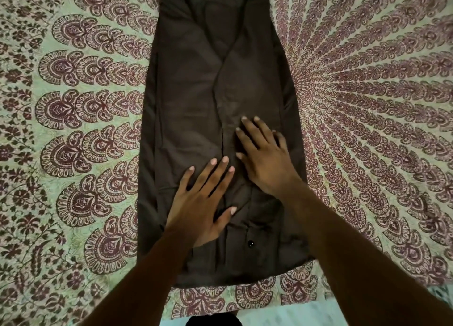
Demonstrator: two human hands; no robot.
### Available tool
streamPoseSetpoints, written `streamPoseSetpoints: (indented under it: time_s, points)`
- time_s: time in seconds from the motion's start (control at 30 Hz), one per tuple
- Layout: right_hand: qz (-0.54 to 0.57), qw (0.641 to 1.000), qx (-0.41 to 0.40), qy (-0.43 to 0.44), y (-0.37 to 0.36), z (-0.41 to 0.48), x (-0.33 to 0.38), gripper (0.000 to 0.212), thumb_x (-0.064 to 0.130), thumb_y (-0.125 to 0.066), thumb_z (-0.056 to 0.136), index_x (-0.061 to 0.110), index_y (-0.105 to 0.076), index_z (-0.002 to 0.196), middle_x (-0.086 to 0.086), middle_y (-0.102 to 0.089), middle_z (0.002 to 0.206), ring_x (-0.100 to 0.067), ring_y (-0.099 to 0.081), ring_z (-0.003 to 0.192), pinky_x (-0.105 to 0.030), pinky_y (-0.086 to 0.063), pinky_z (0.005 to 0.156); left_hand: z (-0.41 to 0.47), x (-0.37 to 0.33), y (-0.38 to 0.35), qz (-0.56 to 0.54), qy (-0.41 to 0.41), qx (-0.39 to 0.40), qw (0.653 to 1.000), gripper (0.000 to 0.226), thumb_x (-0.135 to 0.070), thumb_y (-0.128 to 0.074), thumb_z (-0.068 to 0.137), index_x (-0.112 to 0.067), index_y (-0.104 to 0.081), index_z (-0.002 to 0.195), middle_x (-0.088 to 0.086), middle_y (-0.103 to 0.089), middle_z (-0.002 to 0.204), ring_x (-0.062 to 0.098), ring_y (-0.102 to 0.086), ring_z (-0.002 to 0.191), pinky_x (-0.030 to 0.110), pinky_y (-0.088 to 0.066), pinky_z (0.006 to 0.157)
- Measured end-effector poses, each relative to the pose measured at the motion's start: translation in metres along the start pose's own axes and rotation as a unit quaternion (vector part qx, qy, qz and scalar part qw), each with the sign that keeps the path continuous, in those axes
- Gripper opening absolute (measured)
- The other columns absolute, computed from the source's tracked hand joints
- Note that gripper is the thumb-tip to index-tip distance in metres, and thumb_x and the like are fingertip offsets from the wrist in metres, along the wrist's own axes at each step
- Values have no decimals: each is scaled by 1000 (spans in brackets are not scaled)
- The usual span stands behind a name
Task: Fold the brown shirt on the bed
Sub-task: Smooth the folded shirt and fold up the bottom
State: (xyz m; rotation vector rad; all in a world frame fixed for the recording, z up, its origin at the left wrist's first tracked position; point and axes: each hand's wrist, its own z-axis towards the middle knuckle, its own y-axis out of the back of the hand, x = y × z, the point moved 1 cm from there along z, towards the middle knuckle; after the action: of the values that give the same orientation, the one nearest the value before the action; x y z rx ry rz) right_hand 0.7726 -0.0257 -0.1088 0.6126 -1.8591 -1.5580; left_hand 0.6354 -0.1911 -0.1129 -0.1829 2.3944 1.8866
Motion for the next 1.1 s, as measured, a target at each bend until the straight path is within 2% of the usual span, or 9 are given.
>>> streamPoseSetpoints:
  time_s: [0.17, 0.3, 0.4, 0.5, 0.6, 0.7, 0.83, 0.93, 1.1]
  points:
    - [-30, 999, 34, -26, 7, 67, -46, 64, 69, -20, 101, 48, -13, 161, 10, -3, 174, -20, -7, 160, -64, -16, 121, 0, 4, -6, -4, -2, -9, 1000, 85, -66, -40, 97, -25, -13, 166, -3, -2, 175, 16, -8, 161, 54, -18, 126]
    - [-10, 991, 13, -133, 21, 92, -54, 76, 72, -21, 100, 33, -14, 165, -3, 2, 175, -31, 3, 161, -64, -9, 124, 2, 6, -5, -14, 0, -11, 1000, 86, -67, -43, 95, -25, -16, 166, -3, -6, 175, 16, -10, 161, 55, -21, 125]
    - [-8, 996, -27, -81, 23, 78, -26, 76, 63, -28, 103, 20, -17, 165, -6, 2, 174, -30, 3, 161, -56, -11, 125, 2, 6, -5, -16, 0, -7, 1000, 87, -68, -43, 94, -25, -18, 166, -3, -7, 175, 16, -12, 161, 56, -23, 123]
    - [-26, 1000, 10, 5, 6, 38, -17, 75, 67, -29, 102, 28, -16, 165, 1, 0, 175, -24, -2, 161, -53, -19, 126, 3, 7, -5, -14, -3, -10, 1000, 89, -67, -44, 93, -23, -19, 166, -3, -9, 175, 16, -13, 161, 56, -23, 123]
    - [-40, 997, 8, -63, -2, 31, -43, 78, 76, -24, 98, 38, -11, 165, 6, -2, 174, -22, -4, 161, -56, -16, 126, 3, 7, -5, -11, -2, -12, 1000, 90, -67, -44, 93, -24, -17, 166, -4, -7, 175, 15, -11, 161, 54, -19, 125]
    - [-8, 991, 4, -132, 4, 47, -60, 80, 77, -24, 98, 36, -8, 165, 1, 2, 175, -28, 2, 161, -60, -13, 125, 4, 6, -6, -9, 0, -10, 1000, 91, -68, -44, 92, -25, -15, 166, -5, -5, 175, 15, -10, 161, 54, -17, 126]
    - [-11, 994, -18, -105, 2, 39, -34, 86, 73, -28, 100, 20, -12, 166, -10, 3, 174, -32, 5, 160, -57, -7, 128, 3, 7, -5, -3, 3, -13, 1000, 90, -68, -46, 91, -24, -19, 166, -5, -7, 175, 15, -13, 161, 55, -19, 125]
    - [-9, 997, 21, -72, -10, 0, -6, 85, 73, -27, 100, 23, -9, 166, -4, 2, 174, -27, 3, 161, -56, -9, 127, 3, 6, -4, 4, 1, -16, 1000, 89, -68, -44, 92, -23, -20, 166, -3, -9, 175, 16, -15, 160, 56, -20, 124]
    - [-9, 986, 21, -164, -12, -52, -4, 78, 69, -27, 103, 29, -5, 166, 1, 5, 174, -24, 6, 161, -56, -8, 128, 2, 5, -4, 9, -1, -19, 1000, 89, -68, -40, 94, -23, -17, 166, -3, -7, 175, 15, -13, 161, 56, -19, 124]
